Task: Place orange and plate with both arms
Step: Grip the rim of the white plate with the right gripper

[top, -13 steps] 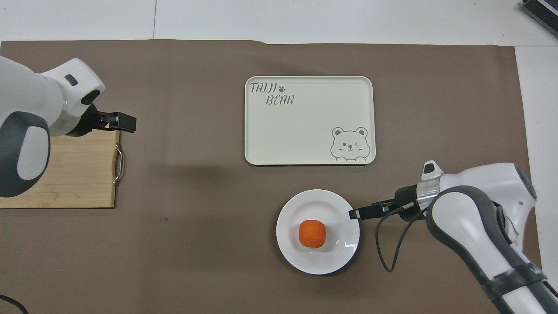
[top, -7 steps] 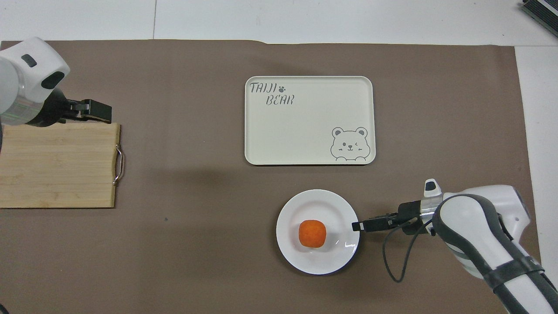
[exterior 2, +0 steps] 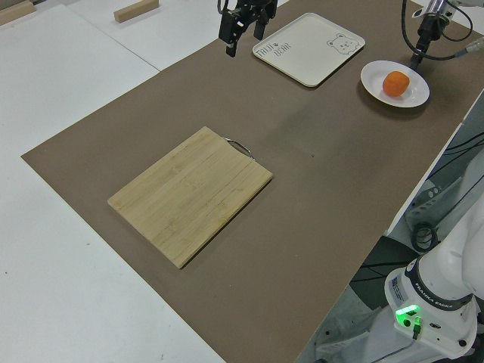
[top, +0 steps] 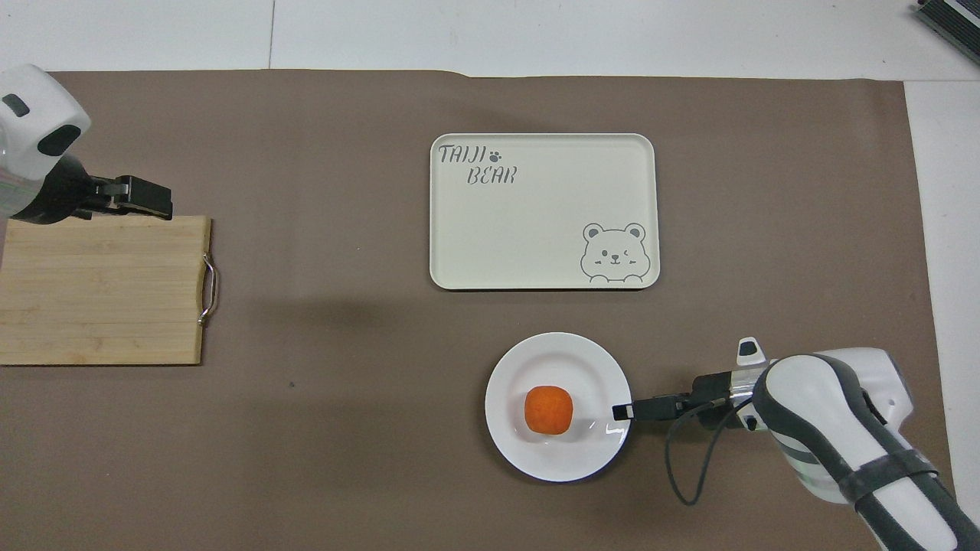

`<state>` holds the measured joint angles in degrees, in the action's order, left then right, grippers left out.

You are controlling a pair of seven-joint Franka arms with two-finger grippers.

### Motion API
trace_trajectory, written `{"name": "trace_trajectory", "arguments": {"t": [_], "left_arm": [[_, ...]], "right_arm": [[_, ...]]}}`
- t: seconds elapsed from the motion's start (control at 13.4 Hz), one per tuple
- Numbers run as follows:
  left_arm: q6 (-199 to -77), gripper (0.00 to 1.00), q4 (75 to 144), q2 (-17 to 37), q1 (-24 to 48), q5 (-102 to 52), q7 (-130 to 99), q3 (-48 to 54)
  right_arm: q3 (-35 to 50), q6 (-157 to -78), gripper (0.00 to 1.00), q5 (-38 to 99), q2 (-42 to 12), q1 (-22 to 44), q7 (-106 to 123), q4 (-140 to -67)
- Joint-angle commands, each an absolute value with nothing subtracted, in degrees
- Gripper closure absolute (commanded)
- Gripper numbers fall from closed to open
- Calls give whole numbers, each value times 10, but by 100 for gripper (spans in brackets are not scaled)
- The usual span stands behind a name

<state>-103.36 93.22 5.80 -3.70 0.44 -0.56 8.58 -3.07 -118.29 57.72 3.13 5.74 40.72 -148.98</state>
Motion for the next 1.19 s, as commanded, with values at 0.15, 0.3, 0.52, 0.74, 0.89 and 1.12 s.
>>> {"name": "trace_trajectory", "arguments": {"t": [0.15, 0.3, 0.52, 0.74, 0.89, 1.12], "left_arm": [[-1025, 0, 925, 60, -37, -2, 1, 87], [-1020, 0, 920, 60, -43, 0, 2, 87], [-1013, 0, 918, 59, -8, 1, 0, 58], [-991, 0, 918, 41, 30, 2, 5, 10], [-968, 0, 918, 5, 26, 3, 7, 12], [-919, 0, 901, -2, 23, 5, 37, 12]], "right_arm": [[-27, -1192, 0, 617, 35, 61, 398, -1502], [-27, -1193, 0, 617, 35, 62, 397, -1502], [-27, -1194, 0, 629, 35, 67, 395, -1502], [-27, -1218, 0, 658, 32, 101, 376, -1501], [-27, -1232, 0, 671, 32, 112, 375, -1501], [-27, -1235, 0, 671, 31, 112, 377, -1501]]}}
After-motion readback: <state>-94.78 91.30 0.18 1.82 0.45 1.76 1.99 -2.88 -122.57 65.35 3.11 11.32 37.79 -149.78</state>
